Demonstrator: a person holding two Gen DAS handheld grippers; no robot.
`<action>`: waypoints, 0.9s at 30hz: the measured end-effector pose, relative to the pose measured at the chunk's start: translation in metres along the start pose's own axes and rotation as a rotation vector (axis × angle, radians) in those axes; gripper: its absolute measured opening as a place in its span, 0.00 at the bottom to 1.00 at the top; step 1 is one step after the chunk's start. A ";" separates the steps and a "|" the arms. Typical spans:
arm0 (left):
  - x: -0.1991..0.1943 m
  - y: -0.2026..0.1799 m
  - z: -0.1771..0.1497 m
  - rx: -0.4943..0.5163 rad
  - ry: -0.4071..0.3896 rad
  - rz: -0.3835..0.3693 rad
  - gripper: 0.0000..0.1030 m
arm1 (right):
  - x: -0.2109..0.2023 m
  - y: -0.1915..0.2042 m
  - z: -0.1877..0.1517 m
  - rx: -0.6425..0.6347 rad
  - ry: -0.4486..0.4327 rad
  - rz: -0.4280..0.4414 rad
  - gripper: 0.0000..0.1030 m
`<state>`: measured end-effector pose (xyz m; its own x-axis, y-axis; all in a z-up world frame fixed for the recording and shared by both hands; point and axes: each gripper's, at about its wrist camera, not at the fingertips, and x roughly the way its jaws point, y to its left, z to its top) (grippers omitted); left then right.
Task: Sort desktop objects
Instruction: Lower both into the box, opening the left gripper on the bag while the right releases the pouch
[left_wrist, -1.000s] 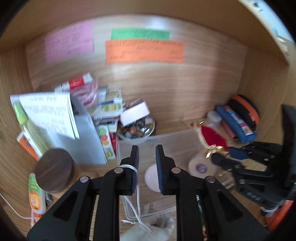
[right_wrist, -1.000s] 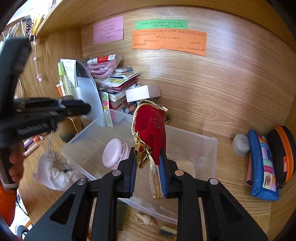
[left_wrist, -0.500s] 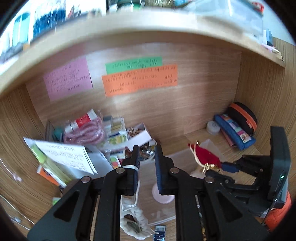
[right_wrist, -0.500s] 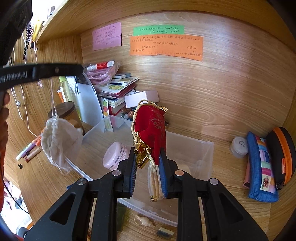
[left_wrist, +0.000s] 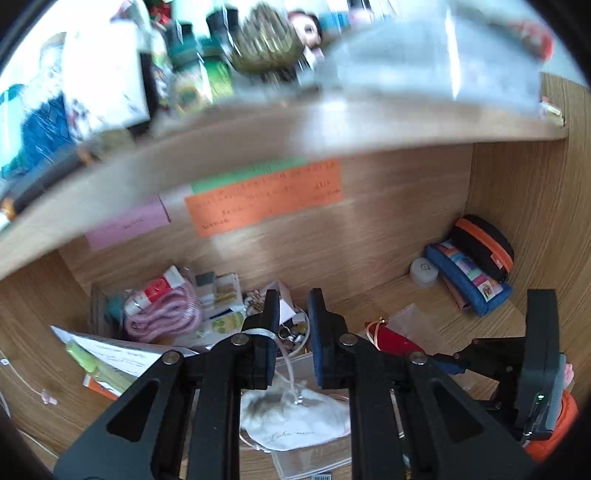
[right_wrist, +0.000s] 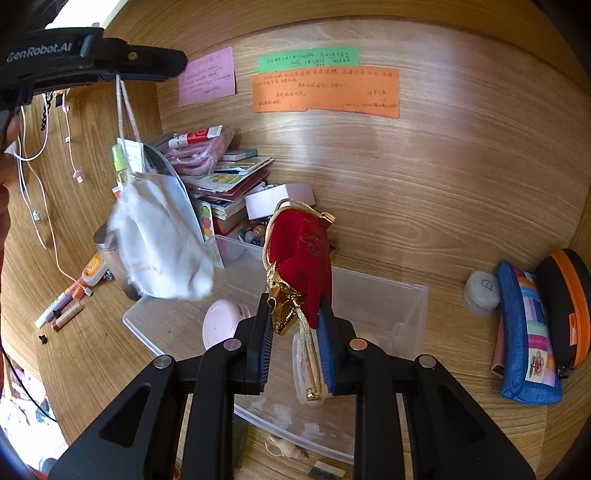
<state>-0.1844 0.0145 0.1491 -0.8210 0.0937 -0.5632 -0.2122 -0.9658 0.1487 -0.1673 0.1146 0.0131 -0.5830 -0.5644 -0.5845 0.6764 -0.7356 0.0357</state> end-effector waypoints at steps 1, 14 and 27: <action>0.005 -0.001 -0.002 -0.003 0.010 -0.004 0.14 | 0.001 -0.001 0.000 0.001 0.003 0.003 0.19; 0.091 -0.019 -0.058 0.063 0.218 0.004 0.14 | 0.018 -0.004 -0.006 -0.013 0.063 0.000 0.20; 0.102 -0.004 -0.101 0.064 0.277 0.034 0.17 | 0.032 0.005 -0.011 -0.087 0.130 0.014 0.22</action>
<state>-0.2136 0.0039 0.0091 -0.6541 -0.0162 -0.7562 -0.2279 -0.9491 0.2175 -0.1772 0.0972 -0.0143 -0.5137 -0.5174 -0.6844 0.7240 -0.6895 -0.0222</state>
